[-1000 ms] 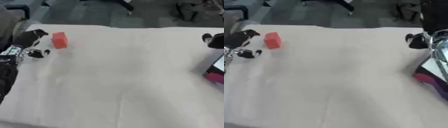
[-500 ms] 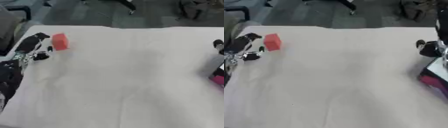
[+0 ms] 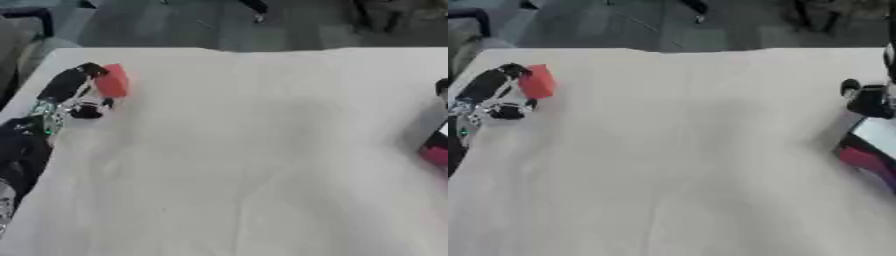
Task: Pick up the objects with one hand, pass them to the other hand, and then place them into the box on the other side of the table.
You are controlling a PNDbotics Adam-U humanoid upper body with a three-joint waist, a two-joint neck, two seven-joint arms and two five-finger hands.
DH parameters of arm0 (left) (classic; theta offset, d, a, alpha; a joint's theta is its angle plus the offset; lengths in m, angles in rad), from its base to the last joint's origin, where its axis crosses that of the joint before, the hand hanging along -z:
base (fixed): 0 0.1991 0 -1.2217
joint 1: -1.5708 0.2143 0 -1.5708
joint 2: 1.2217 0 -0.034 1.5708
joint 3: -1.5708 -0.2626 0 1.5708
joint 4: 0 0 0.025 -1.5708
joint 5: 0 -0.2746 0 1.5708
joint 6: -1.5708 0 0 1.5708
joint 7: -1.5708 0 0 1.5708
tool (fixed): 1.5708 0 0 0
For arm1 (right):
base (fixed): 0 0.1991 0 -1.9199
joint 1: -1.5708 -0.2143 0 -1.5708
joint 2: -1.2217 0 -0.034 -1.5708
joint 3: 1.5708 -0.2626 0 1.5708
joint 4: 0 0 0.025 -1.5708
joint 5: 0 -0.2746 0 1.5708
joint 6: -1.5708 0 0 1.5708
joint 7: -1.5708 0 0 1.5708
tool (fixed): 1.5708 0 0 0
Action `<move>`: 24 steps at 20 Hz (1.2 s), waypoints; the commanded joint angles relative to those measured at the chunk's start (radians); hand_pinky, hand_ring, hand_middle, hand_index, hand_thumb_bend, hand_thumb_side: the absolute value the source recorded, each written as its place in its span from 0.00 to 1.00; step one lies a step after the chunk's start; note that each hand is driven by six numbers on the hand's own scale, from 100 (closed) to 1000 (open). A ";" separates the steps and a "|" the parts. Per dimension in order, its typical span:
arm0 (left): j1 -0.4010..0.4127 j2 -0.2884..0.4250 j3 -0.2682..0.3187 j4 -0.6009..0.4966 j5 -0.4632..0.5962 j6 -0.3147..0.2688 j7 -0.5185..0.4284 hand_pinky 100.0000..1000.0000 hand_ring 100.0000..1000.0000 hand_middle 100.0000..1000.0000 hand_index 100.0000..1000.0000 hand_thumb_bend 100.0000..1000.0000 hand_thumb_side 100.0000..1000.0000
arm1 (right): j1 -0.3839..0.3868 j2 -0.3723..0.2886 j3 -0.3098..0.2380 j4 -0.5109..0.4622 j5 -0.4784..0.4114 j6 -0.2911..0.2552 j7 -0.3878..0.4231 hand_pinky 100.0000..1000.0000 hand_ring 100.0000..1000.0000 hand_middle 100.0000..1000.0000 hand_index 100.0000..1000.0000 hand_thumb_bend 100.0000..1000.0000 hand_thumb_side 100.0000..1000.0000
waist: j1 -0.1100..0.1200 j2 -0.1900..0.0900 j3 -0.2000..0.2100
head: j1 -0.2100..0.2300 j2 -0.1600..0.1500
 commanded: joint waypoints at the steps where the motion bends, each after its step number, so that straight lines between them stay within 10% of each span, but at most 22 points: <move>1: -0.004 0.028 0.003 -0.001 -0.016 0.018 0.052 0.64 0.51 0.52 0.65 0.02 0.11 | -0.014 -0.020 -0.013 -0.011 -0.014 0.014 -0.009 0.83 0.81 0.82 0.98 0.36 0.28 | -0.003 -0.013 -0.003 | 0.003 -0.016; 5: 0.002 0.020 0.005 -0.005 0.013 0.011 0.149 0.58 0.38 0.36 0.46 0.00 0.09 | -0.006 -0.020 -0.014 -0.002 -0.019 0.022 -0.014 0.82 0.81 0.82 0.98 0.34 0.29 | -0.004 -0.022 0.000 | -0.002 -0.009; 12: 0.017 0.027 0.002 -0.054 0.098 -0.082 0.165 0.57 0.36 0.31 0.40 0.00 0.12 | 0.013 -0.009 -0.009 0.015 -0.007 0.012 -0.016 0.83 0.81 0.82 0.98 0.35 0.28 | -0.005 -0.065 0.027 | -0.052 0.032; 24: 0.085 -0.018 -0.027 -0.337 0.556 -0.248 -0.223 0.57 0.31 0.25 0.34 0.00 0.28 | 0.008 0.058 0.068 0.072 -0.016 -0.082 0.031 0.90 0.82 0.83 0.97 0.43 0.29 | -0.023 -0.179 0.099 | -0.257 0.154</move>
